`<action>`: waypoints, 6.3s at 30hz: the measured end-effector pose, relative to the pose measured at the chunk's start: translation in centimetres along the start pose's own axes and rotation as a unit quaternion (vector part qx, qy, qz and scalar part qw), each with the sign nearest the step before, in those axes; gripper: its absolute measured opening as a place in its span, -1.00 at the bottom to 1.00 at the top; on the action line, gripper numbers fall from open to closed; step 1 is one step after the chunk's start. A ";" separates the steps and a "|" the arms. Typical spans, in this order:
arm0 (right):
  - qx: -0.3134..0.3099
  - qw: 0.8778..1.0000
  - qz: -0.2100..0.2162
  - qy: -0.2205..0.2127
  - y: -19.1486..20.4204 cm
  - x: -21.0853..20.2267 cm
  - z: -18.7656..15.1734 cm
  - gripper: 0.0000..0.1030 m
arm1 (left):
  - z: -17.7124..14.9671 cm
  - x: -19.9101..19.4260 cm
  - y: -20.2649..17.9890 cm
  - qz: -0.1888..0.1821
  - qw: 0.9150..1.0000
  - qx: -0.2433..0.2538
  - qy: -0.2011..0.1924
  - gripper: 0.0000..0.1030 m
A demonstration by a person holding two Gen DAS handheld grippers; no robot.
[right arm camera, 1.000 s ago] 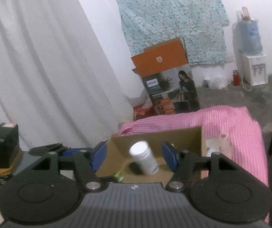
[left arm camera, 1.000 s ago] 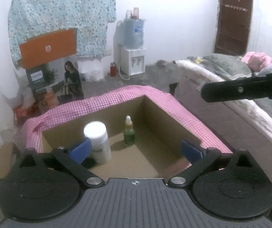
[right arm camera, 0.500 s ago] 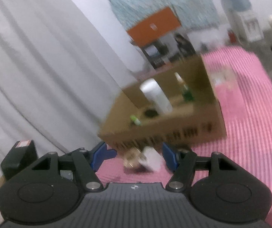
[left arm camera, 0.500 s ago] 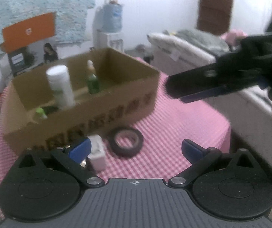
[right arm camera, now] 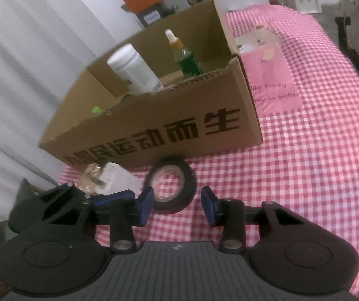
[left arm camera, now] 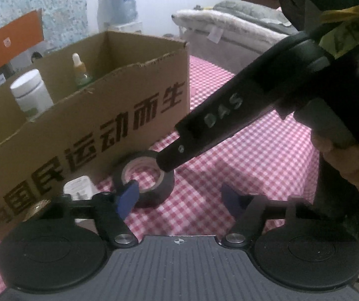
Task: Organize rigid objects
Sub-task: 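Move the right gripper down to the black tape roll, then grasp the black tape roll by its rim with the right gripper, then lift the tape roll and carry it over the box with the right gripper, then lower the tape roll into the box and open the right gripper, then grasp the white charger plug on the table with the right gripper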
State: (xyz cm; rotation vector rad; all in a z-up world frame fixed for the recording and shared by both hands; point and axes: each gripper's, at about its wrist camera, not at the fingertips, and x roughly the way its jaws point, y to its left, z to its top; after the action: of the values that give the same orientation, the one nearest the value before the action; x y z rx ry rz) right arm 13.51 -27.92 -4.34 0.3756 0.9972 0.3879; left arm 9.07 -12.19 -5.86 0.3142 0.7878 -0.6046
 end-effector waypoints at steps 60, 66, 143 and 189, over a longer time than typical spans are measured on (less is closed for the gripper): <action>-0.087 0.995 -0.057 -0.002 -0.4 -0.9 -3.5 -0.49 | -0.2 2.2 -1.8 -0.016 0.999 0.021 0.018 0.28; -0.084 0.995 -0.062 -0.005 -0.1 -1.2 -3.5 -0.55 | 0.0 1.1 -2.0 -0.015 1.000 0.023 0.004 0.28; -0.207 0.971 -0.041 -0.108 5.5 -6.8 14.3 0.59 | 11.9 -4.4 10.0 0.002 0.992 -0.114 -0.050 0.91; 0.070 0.993 0.080 0.044 4.3 6.0 2.6 -0.11 | -4.1 -1.5 6.3 0.041 0.992 -0.119 -0.014 -0.12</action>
State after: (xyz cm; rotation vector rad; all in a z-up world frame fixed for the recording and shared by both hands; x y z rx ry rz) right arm 18.08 -21.70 -5.39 0.5709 1.0872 0.4832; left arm 9.77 -4.68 -7.23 0.1184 0.8067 -0.4323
